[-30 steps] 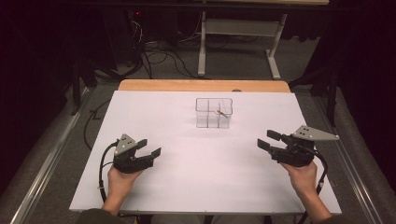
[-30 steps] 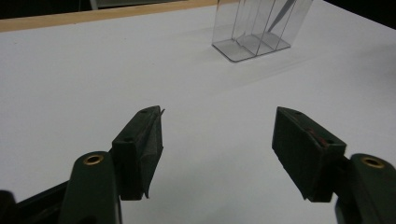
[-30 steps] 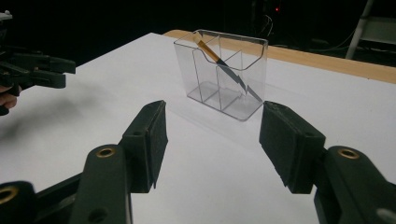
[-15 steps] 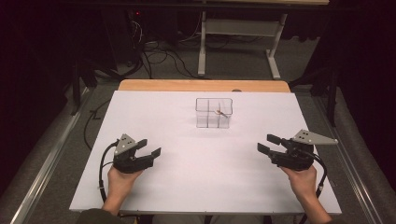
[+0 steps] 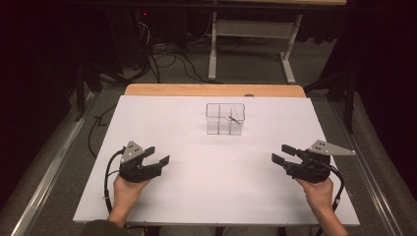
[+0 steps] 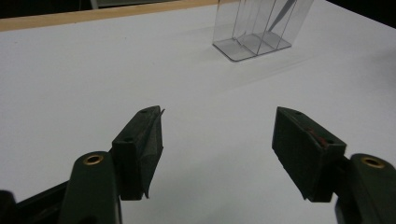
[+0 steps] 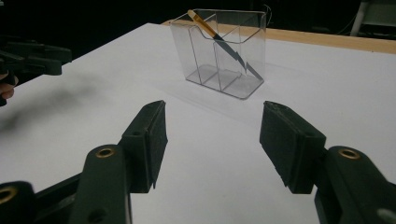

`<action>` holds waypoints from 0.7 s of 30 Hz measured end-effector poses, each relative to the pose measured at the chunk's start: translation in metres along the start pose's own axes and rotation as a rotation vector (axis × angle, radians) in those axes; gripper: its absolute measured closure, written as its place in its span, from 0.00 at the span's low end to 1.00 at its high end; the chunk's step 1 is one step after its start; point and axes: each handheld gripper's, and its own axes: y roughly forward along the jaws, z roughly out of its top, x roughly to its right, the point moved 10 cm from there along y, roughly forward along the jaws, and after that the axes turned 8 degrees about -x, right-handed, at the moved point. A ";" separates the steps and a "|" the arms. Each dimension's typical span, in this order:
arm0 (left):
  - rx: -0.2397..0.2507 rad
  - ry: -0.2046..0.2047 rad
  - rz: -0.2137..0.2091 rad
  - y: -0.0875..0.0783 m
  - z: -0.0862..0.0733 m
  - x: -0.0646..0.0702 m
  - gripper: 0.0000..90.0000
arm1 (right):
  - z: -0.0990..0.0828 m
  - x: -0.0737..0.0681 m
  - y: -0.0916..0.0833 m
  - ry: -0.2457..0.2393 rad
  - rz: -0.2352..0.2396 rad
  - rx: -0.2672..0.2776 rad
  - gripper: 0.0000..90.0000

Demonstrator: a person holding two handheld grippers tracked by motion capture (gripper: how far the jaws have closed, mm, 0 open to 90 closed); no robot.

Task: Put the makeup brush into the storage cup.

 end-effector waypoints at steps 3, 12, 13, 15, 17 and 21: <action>0.001 -0.002 -0.001 0.000 0.000 0.000 0.38 | -0.002 0.001 0.001 0.007 -0.003 -0.001 0.48; 0.002 -0.002 -0.002 0.000 0.000 0.000 0.38 | -0.008 0.005 0.001 0.014 -0.023 -0.006 0.48; 0.002 -0.001 -0.002 0.000 0.000 0.000 0.38 | -0.009 0.005 0.002 0.014 -0.024 -0.007 0.48; 0.002 0.000 -0.002 0.000 0.000 0.000 0.38 | -0.010 0.006 0.002 0.011 -0.031 -0.010 0.48; 0.002 -0.001 -0.002 0.000 0.000 0.000 0.38 | -0.011 0.008 0.003 0.007 -0.039 -0.011 0.48; 0.002 -0.001 -0.003 0.000 0.000 0.000 0.38 | -0.014 0.011 0.004 0.021 -0.049 -0.015 0.48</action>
